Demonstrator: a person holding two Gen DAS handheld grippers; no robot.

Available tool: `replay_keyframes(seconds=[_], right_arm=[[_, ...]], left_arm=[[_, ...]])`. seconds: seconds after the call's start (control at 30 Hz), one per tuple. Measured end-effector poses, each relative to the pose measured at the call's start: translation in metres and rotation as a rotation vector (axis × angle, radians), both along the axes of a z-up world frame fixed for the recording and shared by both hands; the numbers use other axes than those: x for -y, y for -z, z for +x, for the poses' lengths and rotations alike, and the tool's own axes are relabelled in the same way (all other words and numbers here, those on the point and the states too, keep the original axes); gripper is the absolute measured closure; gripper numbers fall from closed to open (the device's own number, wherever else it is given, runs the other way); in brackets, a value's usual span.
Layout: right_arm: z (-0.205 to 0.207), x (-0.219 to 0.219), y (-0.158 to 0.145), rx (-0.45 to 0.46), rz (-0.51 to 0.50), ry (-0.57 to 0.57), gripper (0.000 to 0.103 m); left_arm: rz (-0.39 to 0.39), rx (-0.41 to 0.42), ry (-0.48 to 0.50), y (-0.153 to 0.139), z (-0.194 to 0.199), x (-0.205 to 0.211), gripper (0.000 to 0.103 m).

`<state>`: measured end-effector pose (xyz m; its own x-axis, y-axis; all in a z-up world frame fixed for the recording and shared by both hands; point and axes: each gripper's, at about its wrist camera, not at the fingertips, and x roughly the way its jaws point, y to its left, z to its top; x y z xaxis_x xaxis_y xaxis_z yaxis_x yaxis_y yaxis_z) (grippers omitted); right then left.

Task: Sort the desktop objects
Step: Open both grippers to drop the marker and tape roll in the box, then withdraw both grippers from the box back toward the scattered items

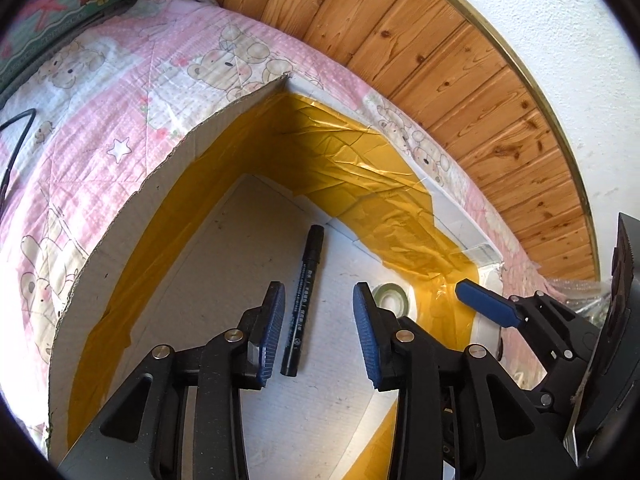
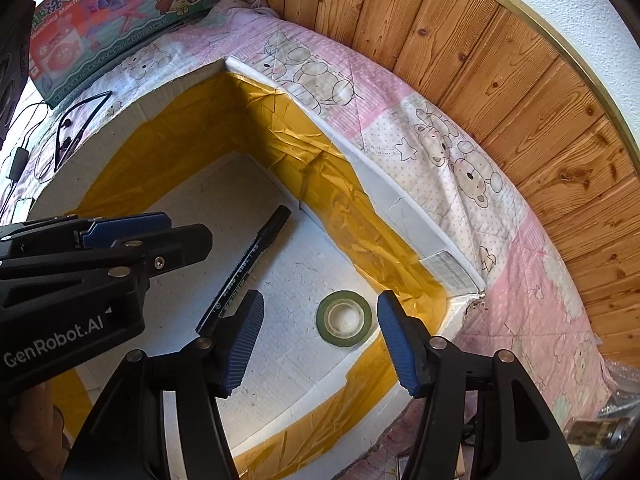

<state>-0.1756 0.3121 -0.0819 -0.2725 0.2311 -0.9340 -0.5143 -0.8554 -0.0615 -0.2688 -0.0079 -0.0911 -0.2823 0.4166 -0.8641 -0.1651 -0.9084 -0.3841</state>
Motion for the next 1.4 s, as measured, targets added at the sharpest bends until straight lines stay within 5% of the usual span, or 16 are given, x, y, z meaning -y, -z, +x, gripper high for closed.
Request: replay_keyframes(seconds=[1.07, 1.4], right_arm=[[0.081, 0.087, -0.087, -0.261, 0.090, 0.053, 0.043], [0.103, 0.120, -0.105, -0.322, 0.114, 0.048, 0.043]], left_arm=[[-0.092, -0.272, 0.092, -0.088, 0.076, 0.001, 0.065], [-0.062, -0.316, 0.091, -0.108, 0.104, 0.018, 0.065]])
